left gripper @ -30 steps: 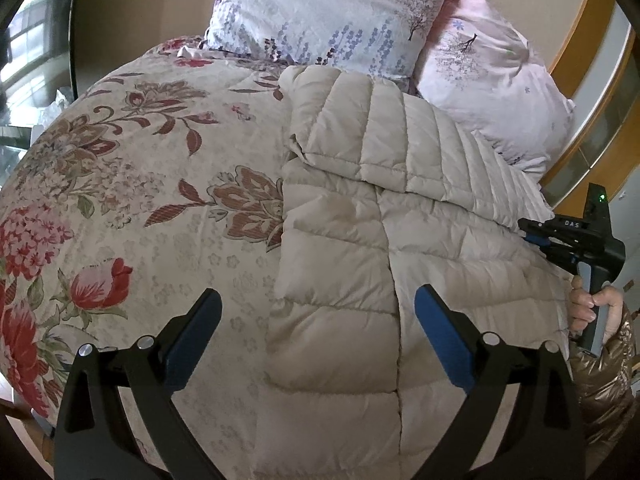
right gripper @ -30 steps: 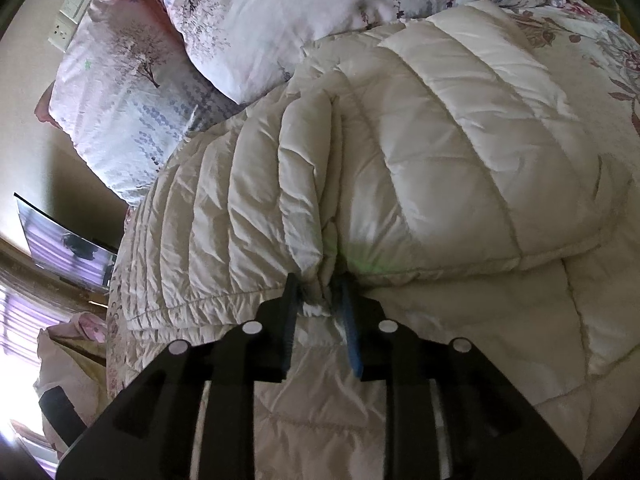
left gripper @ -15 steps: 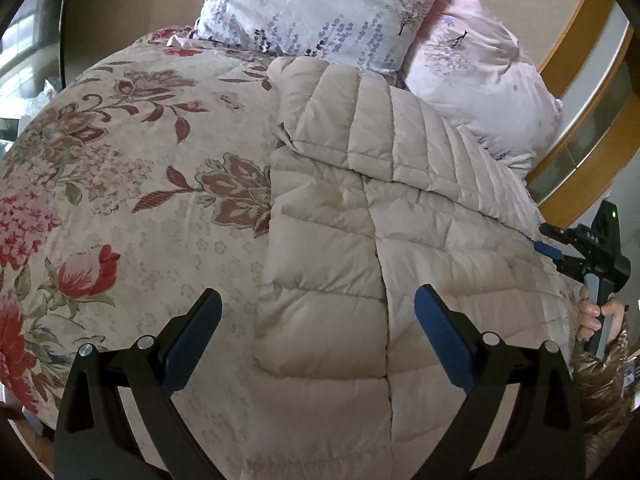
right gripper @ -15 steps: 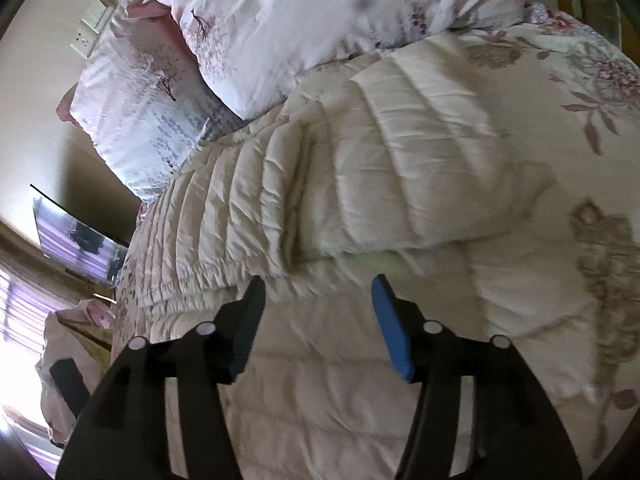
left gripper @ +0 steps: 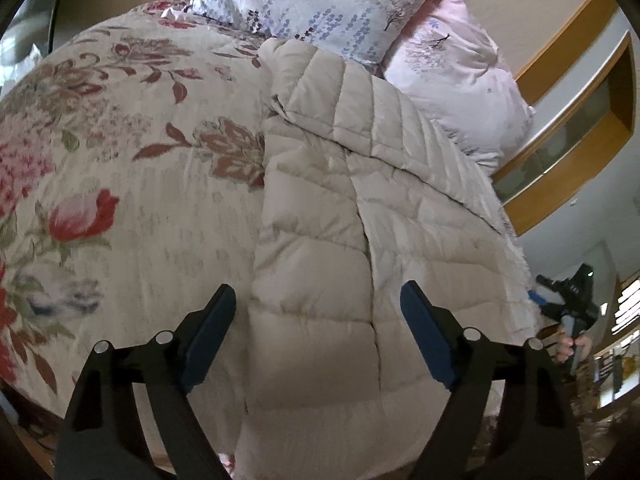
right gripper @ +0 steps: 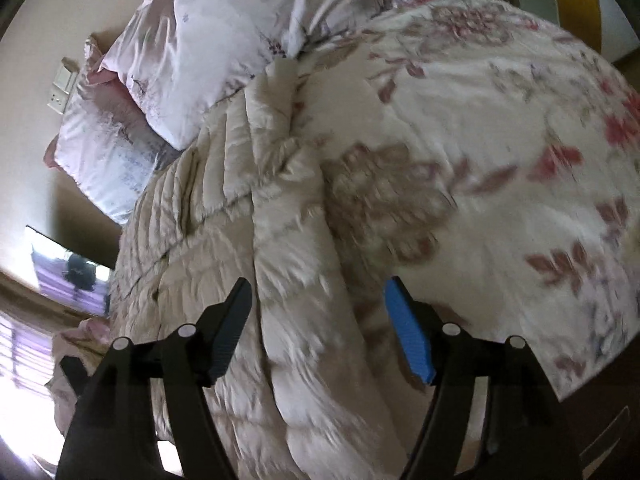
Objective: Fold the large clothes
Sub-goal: 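Slide both tools under the folded comforter side and lift it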
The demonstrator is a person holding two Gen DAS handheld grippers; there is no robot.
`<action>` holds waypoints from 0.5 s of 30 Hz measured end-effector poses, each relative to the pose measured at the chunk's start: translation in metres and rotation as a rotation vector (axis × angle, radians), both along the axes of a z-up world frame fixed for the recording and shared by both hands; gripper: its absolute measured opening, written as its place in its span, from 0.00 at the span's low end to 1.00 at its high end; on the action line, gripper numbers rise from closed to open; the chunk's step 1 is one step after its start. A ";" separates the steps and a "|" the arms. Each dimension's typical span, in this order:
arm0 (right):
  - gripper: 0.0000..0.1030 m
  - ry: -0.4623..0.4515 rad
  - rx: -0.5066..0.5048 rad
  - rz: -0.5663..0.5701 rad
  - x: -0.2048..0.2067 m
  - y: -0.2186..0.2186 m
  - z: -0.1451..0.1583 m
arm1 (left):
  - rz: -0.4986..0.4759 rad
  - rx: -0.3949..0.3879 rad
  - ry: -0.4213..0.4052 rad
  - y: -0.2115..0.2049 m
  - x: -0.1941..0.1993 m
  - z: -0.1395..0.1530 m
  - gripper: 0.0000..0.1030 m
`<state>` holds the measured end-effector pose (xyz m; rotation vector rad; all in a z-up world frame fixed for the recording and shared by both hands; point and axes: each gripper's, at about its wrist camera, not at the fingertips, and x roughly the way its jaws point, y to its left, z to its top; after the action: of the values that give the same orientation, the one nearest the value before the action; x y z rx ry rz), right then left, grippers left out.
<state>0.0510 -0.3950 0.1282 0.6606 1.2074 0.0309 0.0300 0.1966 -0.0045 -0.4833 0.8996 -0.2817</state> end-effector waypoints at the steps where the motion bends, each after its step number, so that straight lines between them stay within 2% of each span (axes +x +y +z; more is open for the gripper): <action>1: 0.67 0.003 0.009 0.005 -0.005 -0.002 -0.001 | -0.003 -0.011 -0.003 0.001 -0.004 0.000 0.82; 10: 0.67 0.034 0.155 0.102 -0.048 0.007 -0.016 | -0.051 -0.120 -0.029 0.001 -0.038 -0.004 0.82; 15: 0.68 0.032 0.167 0.183 -0.074 0.017 -0.009 | -0.083 -0.151 -0.047 0.005 -0.061 -0.005 0.82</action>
<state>-0.0227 -0.3782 0.1190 0.6961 1.3031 0.2773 -0.0309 0.2013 -0.0099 -0.5777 0.8576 -0.4369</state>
